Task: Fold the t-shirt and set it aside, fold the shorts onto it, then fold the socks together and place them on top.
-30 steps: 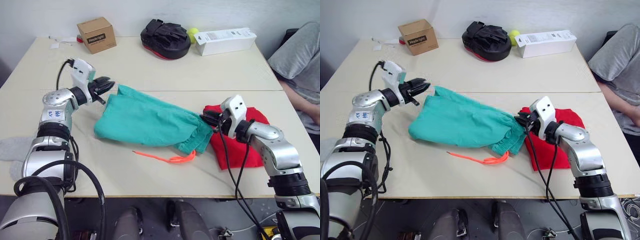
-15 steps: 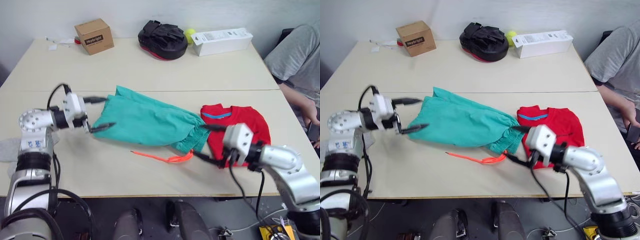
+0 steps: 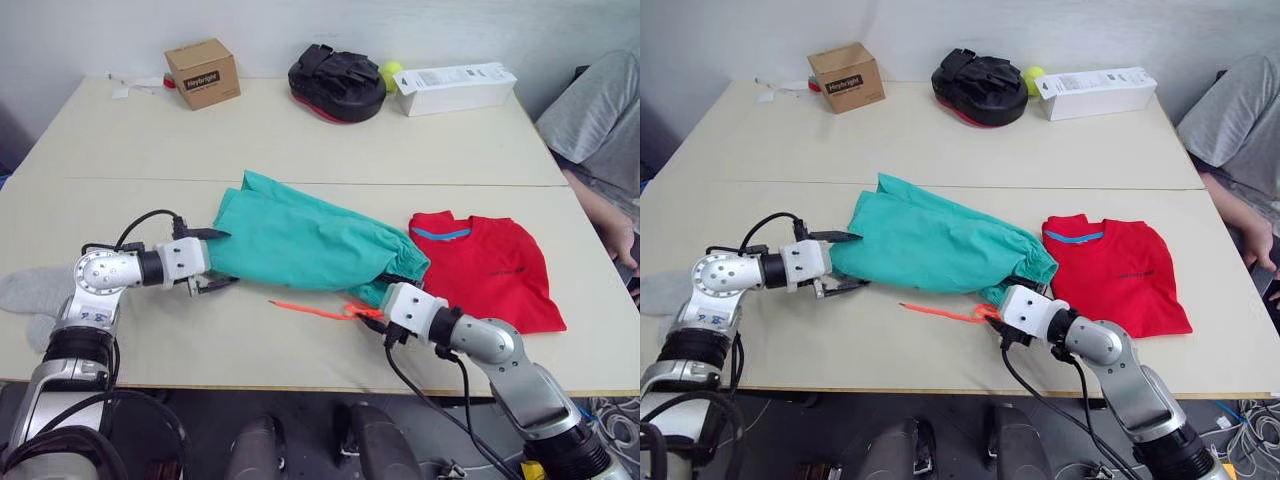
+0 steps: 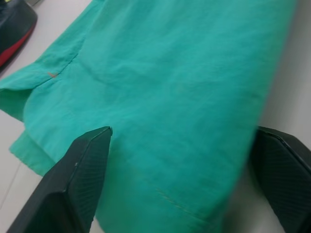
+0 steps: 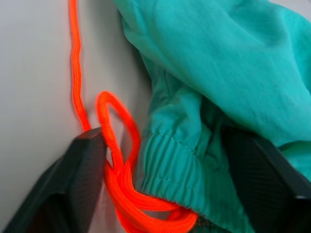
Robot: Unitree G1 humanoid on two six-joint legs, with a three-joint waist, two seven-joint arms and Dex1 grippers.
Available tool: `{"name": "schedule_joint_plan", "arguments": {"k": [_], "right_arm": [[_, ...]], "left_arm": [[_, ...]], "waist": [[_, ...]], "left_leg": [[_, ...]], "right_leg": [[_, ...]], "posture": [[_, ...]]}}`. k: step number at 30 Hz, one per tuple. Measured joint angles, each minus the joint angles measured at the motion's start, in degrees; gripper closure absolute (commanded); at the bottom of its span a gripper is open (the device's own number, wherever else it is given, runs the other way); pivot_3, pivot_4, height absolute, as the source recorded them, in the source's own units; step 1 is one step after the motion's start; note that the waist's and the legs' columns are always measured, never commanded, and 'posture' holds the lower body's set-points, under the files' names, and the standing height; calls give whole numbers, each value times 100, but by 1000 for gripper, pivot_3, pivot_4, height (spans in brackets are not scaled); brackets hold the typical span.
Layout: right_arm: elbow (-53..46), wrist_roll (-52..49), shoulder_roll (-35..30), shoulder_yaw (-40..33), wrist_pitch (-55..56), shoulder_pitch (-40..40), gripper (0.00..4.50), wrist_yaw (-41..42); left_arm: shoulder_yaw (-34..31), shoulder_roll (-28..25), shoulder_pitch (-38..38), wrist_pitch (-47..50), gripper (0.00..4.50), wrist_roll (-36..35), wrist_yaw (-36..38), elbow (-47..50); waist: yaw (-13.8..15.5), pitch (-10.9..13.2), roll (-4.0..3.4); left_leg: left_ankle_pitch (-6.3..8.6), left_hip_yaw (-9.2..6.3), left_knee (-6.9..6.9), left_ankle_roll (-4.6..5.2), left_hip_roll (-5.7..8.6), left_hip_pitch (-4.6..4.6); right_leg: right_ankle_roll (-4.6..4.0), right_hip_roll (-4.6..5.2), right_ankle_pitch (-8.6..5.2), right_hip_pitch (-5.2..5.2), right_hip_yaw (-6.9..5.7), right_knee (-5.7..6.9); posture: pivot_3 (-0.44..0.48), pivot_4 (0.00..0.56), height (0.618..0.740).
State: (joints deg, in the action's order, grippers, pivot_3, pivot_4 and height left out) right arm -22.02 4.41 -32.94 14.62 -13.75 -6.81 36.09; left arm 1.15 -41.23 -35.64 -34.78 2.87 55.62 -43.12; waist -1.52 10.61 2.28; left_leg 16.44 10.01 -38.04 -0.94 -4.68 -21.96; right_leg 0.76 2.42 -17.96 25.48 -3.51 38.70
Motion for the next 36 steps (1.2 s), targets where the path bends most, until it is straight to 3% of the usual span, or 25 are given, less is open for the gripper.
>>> {"name": "schedule_joint_plan", "arguments": {"k": [4,7,9,11,18,24,30,34,35,36], "right_arm": [[-17,-104,6,-95,-44,17,3107,71],[-66,-375,-213,-272,-46,100,4150,370],[-60,-532,-424,-453,39,133,4500,602],[-2,-740,-643,-655,328,144,4500,921],[512,-1785,-1258,-1015,1822,346,4500,2674],[1055,-1888,-1470,-1088,2521,348,4500,3286],[1338,-1831,-1466,-1090,2885,403,4500,3354],[1355,-1849,-1561,-1092,2960,607,4500,3459],[1355,-1854,-1594,-1110,2959,634,4500,3465],[1355,-1858,-1605,-1131,2957,656,4219,3465]], "left_arm": [[53,20,-204,217,2169,106,-171,-311],[103,-11,-181,541,3143,-71,258,-241],[100,-133,-67,803,3768,-262,609,-101],[58,-310,254,1211,4414,-569,1039,342],[-223,-1084,2116,2881,4467,-1792,2152,2776],[-687,-1448,3728,4263,4467,-2459,1985,4930],[-1113,-1143,4375,4592,4467,-2473,1135,5838],[-1242,-1146,4692,4692,4467,-2532,1098,6055],[-1297,-1177,4751,4787,4270,-2611,1149,6059],[-1331,-1195,4775,4845,4075,-2645,1172,6057]], "waist": [[-29,0,1],[-29,-1,2],[-51,-1,2],[-86,-2,1],[-173,0,1],[-156,4,3],[-130,5,-1],[-127,6,-2],[-133,6,-2],[-136,6,-2]], "left_leg": [[1,2,1,-3,-5,0],[0,5,1,-5,-6,1],[0,13,1,-4,-7,7],[0,14,4,-6,-10,11],[3,15,15,-10,-14,32],[13,6,39,0,-10,73],[4,-6,85,18,-2,89],[6,-7,89,7,-3,89],[7,-7,89,8,-3,89],[7,-7,89,8,-4,90]], "right_leg": [[-1,-4,0,1,-4,1],[-1,-6,-1,1,-5,1],[-1,-6,-1,0,-2,1],[-2,-6,-2,-1,-1,2],[-1,-8,-8,-16,11,-1],[-2,-2,-10,-57,15,-23],[-3,-1,-8,-85,13,-78],[-3,-2,-8,-84,11,-78],[-3,-2,-8,-84,11,-78],[-3,-2,-8,-84,10,-79]], "posture": [[0,150,740],[0,150,740],[0,150,740],[0,150,740],[0,150,740],[0,150,740],[0,150,740],[0,150,740],[0,150,740],[0,150,740]]}}
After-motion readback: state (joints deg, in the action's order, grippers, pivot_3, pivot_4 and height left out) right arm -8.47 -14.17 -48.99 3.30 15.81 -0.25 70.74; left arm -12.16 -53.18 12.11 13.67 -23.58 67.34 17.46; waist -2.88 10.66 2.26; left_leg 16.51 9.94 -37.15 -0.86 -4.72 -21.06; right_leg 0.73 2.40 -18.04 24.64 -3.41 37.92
